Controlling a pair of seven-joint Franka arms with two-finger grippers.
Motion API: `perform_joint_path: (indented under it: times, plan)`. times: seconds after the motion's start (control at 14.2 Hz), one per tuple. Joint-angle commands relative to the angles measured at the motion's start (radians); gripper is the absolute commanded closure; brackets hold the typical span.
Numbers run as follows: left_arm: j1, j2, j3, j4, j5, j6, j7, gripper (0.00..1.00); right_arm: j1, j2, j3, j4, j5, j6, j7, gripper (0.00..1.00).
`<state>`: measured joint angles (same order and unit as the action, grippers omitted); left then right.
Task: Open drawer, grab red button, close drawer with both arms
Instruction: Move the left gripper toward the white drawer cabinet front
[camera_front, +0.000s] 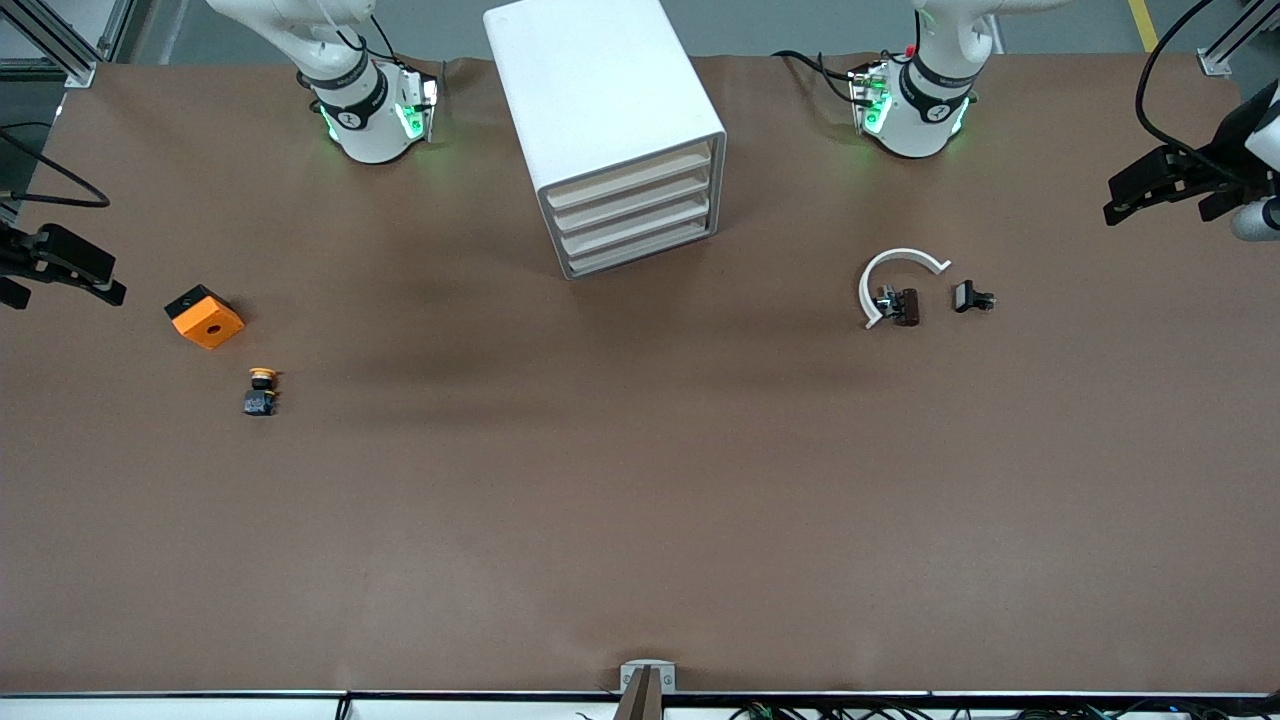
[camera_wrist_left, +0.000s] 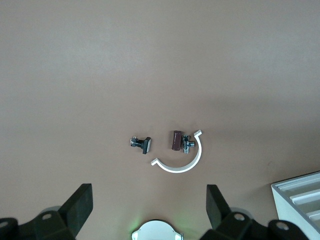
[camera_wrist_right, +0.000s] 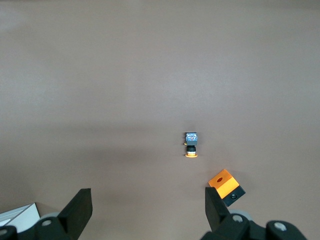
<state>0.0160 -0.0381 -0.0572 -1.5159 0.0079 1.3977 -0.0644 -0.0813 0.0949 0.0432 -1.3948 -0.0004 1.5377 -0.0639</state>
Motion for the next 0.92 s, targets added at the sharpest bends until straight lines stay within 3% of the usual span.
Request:
perform_joint_path:
  times: [0.0,0.28,0.49,0.85]
  plan:
    - [0.001,-0.008,-0.003,0.003,0.014,-0.02,-0.003,0.0,-0.008,-0.003,0.006,0.011,0.003,-0.007,0.007,0.0]
    - [-0.002,0.012,-0.004,0.006,0.012,-0.023,0.0,0.0,-0.008,-0.003,0.006,0.011,0.003,-0.007,0.007,0.0]
    - [-0.014,0.121,-0.012,0.005,-0.058,0.015,-0.018,0.0,-0.008,-0.003,0.006,0.011,0.003,-0.005,0.007,0.0]
    - [-0.095,0.271,-0.027,0.006,-0.124,0.041,-0.347,0.0,-0.002,-0.003,0.007,0.01,0.0,-0.011,0.006,0.0]
